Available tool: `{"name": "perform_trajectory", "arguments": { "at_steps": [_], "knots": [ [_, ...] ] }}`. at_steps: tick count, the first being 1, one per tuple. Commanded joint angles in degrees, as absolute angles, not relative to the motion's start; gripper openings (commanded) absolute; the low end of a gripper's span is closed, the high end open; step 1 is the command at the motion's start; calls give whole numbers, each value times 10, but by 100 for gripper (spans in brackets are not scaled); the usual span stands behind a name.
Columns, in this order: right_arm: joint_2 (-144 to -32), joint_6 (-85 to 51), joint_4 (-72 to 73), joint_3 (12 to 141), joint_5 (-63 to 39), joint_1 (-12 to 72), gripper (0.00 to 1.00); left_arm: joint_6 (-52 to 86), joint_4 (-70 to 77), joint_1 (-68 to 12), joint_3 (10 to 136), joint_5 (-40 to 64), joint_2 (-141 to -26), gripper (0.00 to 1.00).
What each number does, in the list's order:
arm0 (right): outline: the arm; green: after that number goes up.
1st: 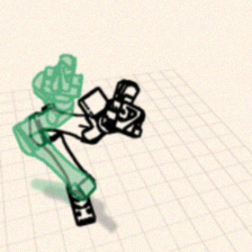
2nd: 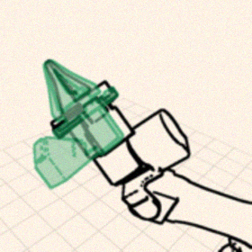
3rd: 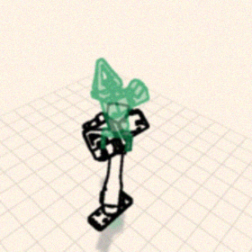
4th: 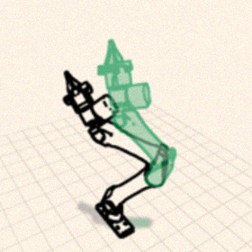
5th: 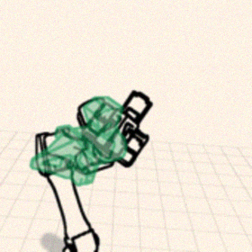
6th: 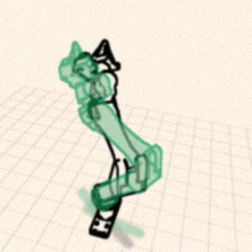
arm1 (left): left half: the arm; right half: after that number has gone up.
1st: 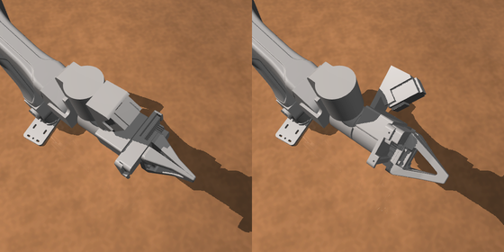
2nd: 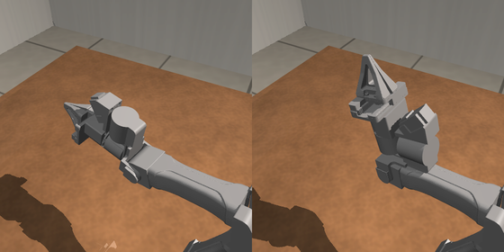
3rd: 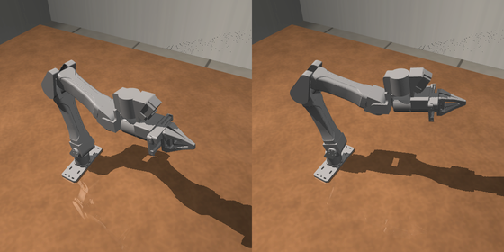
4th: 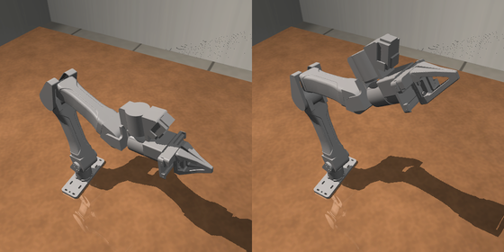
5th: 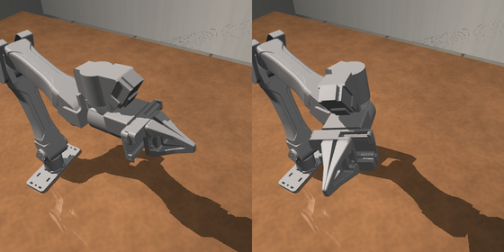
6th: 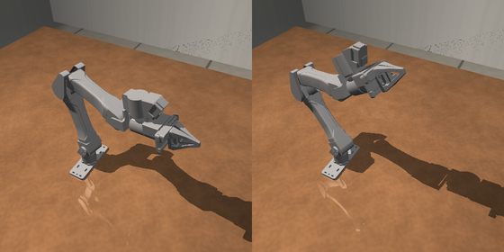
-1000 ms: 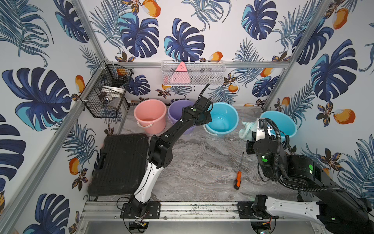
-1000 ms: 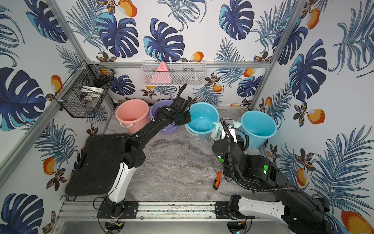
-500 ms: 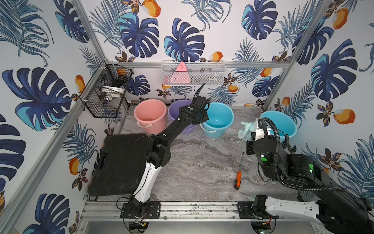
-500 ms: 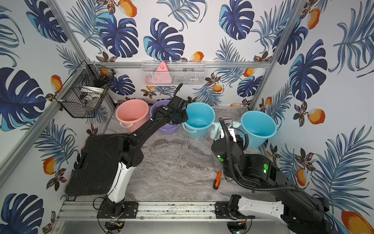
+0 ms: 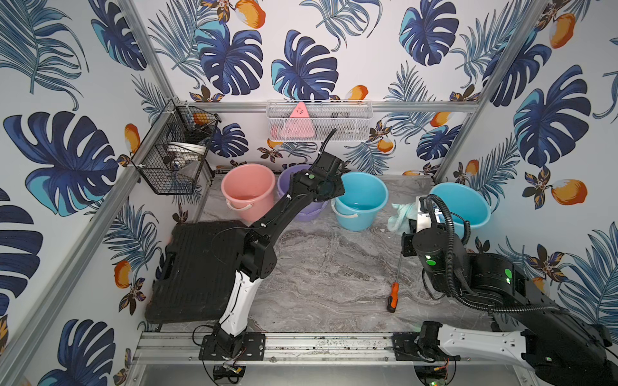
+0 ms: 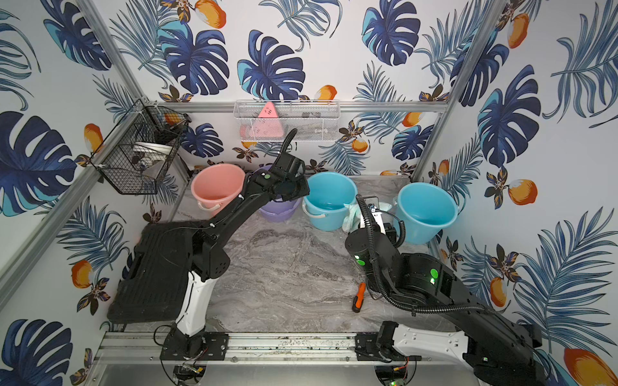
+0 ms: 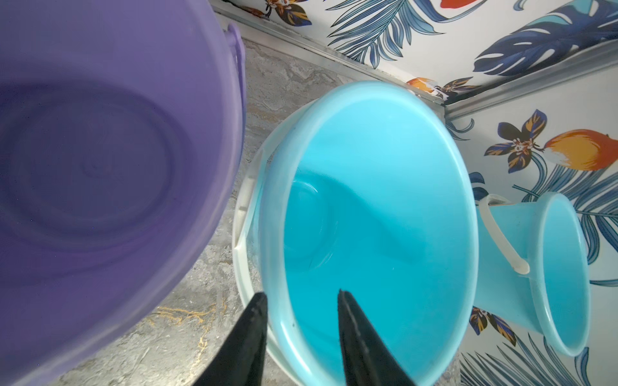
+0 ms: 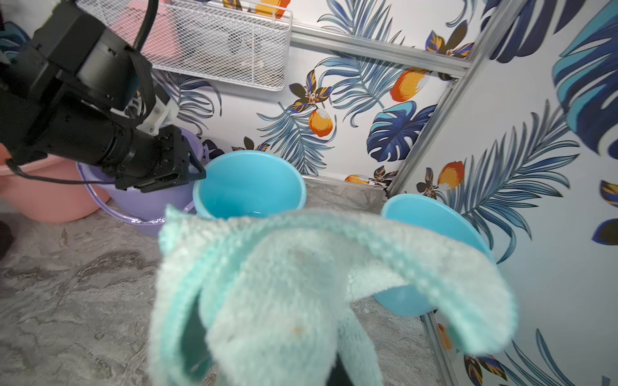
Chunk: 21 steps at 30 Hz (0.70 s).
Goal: Wipe the inside of the bucket with a cloth
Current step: Place the bucket at the center of the board, then adjust the cleaning item.
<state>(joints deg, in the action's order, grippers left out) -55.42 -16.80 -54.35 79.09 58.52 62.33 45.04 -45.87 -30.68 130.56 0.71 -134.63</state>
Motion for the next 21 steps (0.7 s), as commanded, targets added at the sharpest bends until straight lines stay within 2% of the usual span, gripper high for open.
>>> {"name": "perform_trajectory", "arguments": {
  "at_steps": [1,6,10,16,21],
  "knots": [
    [-572,-178,-509,778,469,587,0,423,-431,-305,1270,17,-1303,42],
    [-605,-175,-468,756,228,455,0,384,-418,-303,1187,37,-1223,46],
    [-620,-171,-418,735,53,367,0,341,-352,-291,1072,109,-1128,48],
    [-657,-181,-359,728,-213,242,0,291,-245,-276,908,237,-973,61],
    [-691,-200,-309,728,-380,199,0,263,-204,-276,839,356,-881,75]
  ]
}}
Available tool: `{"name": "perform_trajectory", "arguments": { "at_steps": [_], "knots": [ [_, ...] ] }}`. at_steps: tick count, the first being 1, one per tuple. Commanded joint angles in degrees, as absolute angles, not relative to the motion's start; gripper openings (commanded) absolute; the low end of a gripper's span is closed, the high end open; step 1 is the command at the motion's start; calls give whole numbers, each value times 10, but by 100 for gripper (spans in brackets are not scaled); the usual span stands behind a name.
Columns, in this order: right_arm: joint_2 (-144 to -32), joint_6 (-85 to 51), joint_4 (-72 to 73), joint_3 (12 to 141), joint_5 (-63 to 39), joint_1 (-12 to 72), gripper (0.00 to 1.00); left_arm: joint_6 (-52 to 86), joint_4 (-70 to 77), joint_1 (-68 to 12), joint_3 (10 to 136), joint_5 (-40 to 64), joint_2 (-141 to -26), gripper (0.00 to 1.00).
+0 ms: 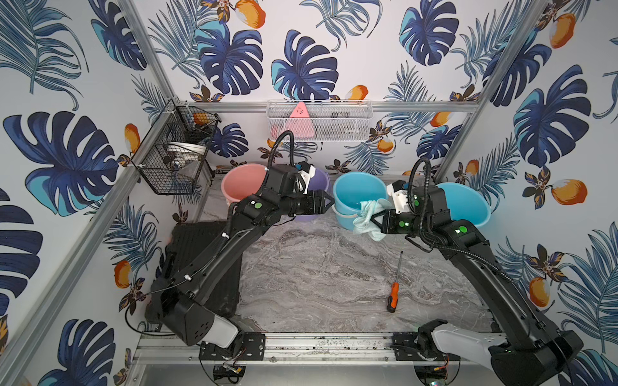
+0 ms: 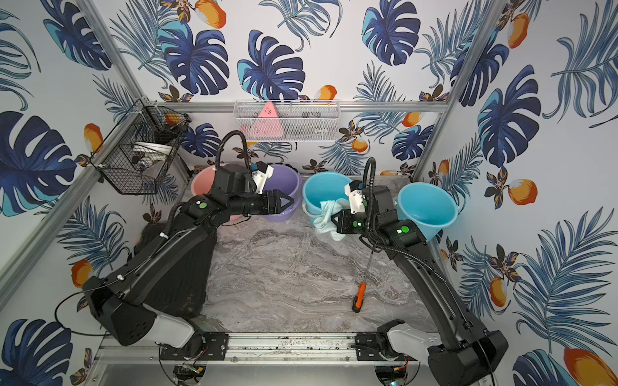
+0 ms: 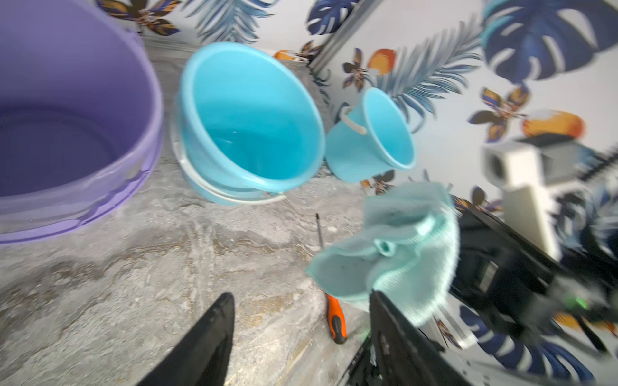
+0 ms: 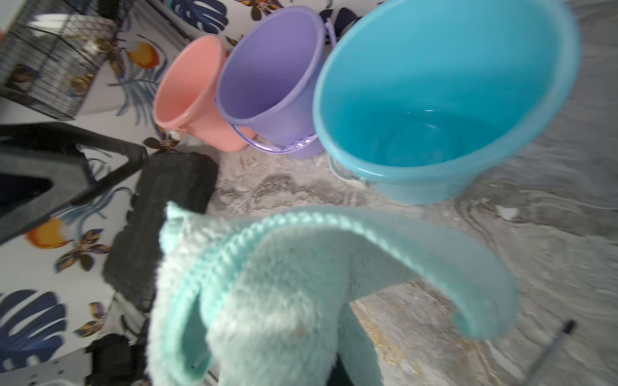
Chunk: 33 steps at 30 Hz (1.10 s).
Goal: Wipe the inside of the bucket with a cloth
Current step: Adjust the cleaning item.
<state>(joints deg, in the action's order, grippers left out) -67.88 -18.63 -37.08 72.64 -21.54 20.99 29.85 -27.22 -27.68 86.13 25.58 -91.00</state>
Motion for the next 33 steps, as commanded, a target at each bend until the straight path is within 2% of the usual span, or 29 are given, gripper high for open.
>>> {"name": "perform_trajectory", "arguments": {
  "at_steps": [1,3,11,19,26,31,33],
  "knots": [
    [-695,-204,-302,729,-402,197,0,263,-196,-276,830,373,-868,85],
    [-703,-211,-283,732,-453,196,0,266,-184,-276,813,414,-845,94],
    [-692,-302,-141,703,-585,196,0,301,-135,-294,762,495,-830,97],
    [-686,-348,-93,681,-585,197,0,361,-45,-346,736,503,-848,93],
    [-674,-410,-18,635,-577,199,0,356,-73,-379,765,451,-888,78],
    [-672,-427,2,628,-572,201,0,362,-73,-398,775,422,-906,58],
    [-672,-431,5,626,-573,202,0,377,-57,-398,768,411,-908,46]
  ]
}}
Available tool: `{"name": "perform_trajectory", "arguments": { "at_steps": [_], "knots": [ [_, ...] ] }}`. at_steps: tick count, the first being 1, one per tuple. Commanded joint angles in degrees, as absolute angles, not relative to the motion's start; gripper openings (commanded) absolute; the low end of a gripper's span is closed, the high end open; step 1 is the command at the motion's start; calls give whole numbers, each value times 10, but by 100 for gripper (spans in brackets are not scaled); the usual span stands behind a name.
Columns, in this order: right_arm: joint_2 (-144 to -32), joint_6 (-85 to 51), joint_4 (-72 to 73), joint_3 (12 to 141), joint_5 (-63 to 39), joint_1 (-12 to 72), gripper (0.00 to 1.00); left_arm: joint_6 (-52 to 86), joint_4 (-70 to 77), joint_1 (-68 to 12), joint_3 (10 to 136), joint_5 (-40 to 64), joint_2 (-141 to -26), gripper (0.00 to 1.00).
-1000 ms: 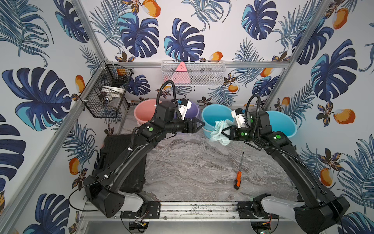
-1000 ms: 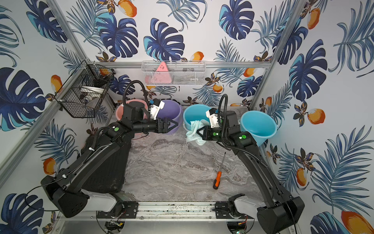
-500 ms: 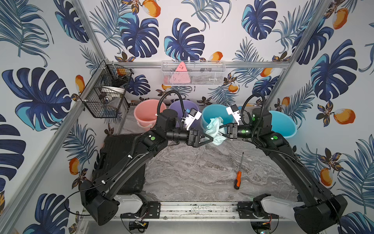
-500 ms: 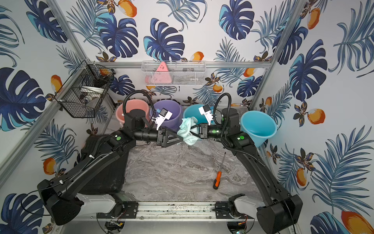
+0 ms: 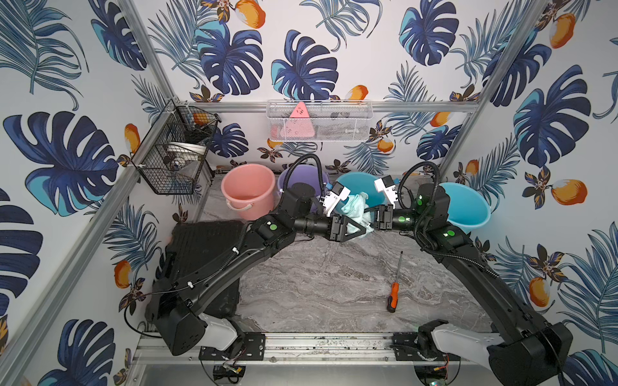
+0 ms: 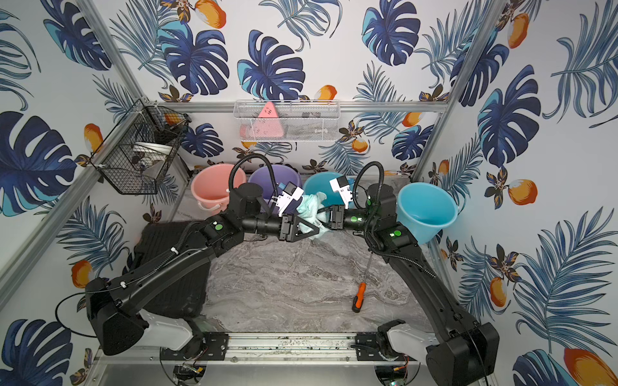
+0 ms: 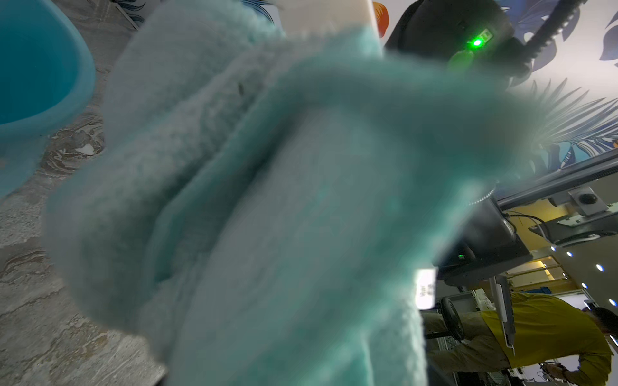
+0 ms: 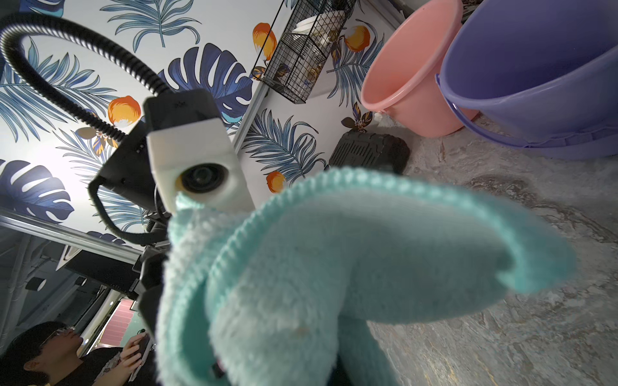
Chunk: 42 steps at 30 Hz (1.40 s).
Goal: Wipe the inside of the bucket with a cloth
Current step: Adjust the cleaning item, then pick up the bucket from the center of the board.
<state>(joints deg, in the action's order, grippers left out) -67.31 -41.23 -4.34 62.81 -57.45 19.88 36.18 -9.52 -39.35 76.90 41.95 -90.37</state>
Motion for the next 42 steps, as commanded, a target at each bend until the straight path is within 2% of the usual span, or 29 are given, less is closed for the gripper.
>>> {"name": "perform_trajectory", "arguments": {
  "at_steps": [1,5,6,7,10,14,18,25,29,32,36,42],
  "knots": [
    [-671,-431,5,625,-575,202,0,382,-53,-398,766,405,-907,41],
    [-666,-414,-17,630,-560,202,0,389,-60,-398,762,376,-906,9],
    [-665,-402,-37,636,-548,201,4,388,-63,-399,760,372,-906,2],
    [-664,-389,-61,643,-533,201,10,388,-64,-399,758,366,-904,0],
    [-668,-331,-153,683,-463,196,29,384,-78,-398,748,344,-891,0],
    [-681,-298,-235,714,-389,160,42,370,-105,-398,741,318,-874,0],
    [-687,-297,-275,720,-344,95,47,361,-125,-394,734,300,-857,0],
    [-681,-331,-346,720,-258,-68,57,349,-152,-389,727,282,-833,0],
    [-681,-388,-389,726,-136,-116,65,347,-148,-388,720,283,-821,0],
    [-683,-459,-403,719,-45,-137,75,350,-141,-387,716,286,-814,0],
    [-684,-567,-420,707,42,-163,99,354,-133,-387,711,295,-809,0],
    [-732,-687,-419,699,33,-228,100,360,-124,-387,705,305,-801,0]
  ]
}}
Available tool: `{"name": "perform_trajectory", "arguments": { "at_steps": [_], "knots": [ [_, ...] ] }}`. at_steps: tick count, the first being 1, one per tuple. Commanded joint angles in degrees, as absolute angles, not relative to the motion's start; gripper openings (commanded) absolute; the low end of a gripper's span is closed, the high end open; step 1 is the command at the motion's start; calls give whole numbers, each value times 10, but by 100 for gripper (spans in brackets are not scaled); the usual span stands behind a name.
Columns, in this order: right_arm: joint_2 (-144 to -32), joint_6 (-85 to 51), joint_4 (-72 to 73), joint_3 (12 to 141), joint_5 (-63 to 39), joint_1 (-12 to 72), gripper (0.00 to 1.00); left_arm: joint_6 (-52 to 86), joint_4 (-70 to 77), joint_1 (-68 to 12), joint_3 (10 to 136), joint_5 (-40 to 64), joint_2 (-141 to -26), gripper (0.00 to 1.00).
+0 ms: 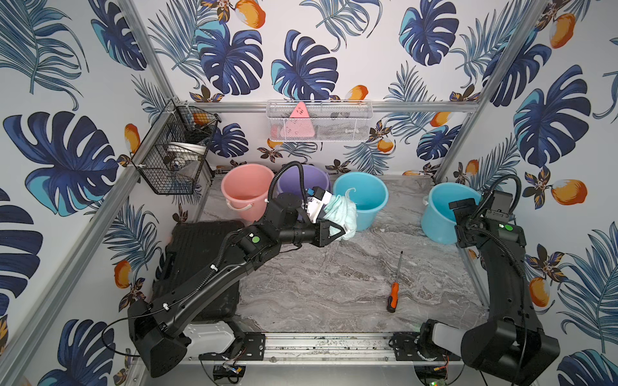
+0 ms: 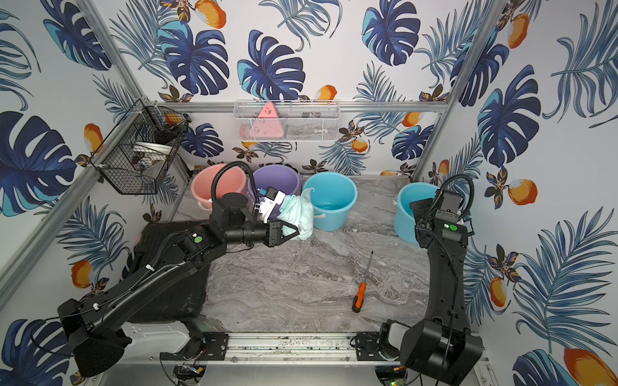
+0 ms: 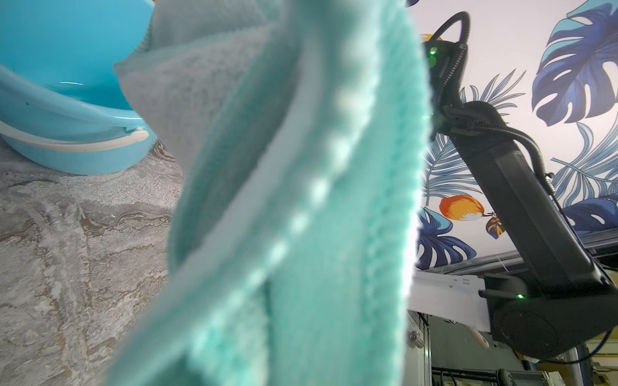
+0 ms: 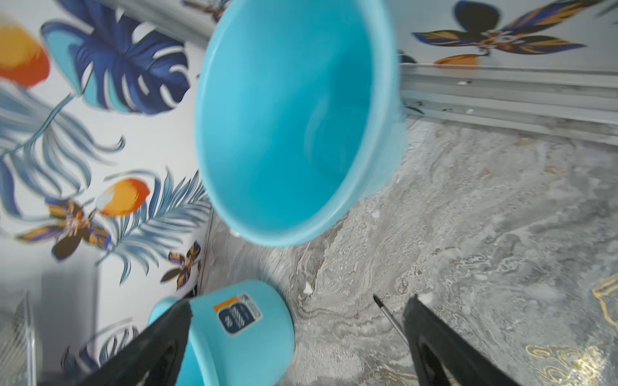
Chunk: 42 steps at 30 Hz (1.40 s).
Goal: Wipe the inside of the bucket with a cloth
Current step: Pick up the bucket from the center of the board.
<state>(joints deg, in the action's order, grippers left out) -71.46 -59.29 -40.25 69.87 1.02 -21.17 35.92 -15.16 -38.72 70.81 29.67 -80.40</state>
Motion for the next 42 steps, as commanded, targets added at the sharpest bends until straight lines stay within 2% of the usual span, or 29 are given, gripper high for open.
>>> {"name": "perform_trajectory", "arguments": {
  "at_steps": [1,7,13,18,21,24,36,42],
  "knots": [
    [-750,-702,-421,703,26,-238,100,360,-122,-387,704,305,-799,0],
    [-840,-731,-383,721,1,-281,100,362,-121,-387,698,306,-794,0],
    [-912,-718,-343,746,-29,-299,93,363,-121,-387,697,302,-793,0],
    [-945,-711,-336,758,-50,-302,80,366,-121,-387,701,302,-798,0],
    [-946,-713,-329,751,-50,-302,68,365,-124,-387,703,303,-800,0],
    [-940,-714,-325,740,-49,-302,52,363,-127,-387,706,302,-800,0],
    [-885,-705,-320,702,-43,-302,27,364,-136,-387,709,299,-790,0],
    [-849,-692,-323,695,-52,-302,10,368,-138,-387,706,294,-785,0]
  ]
}}
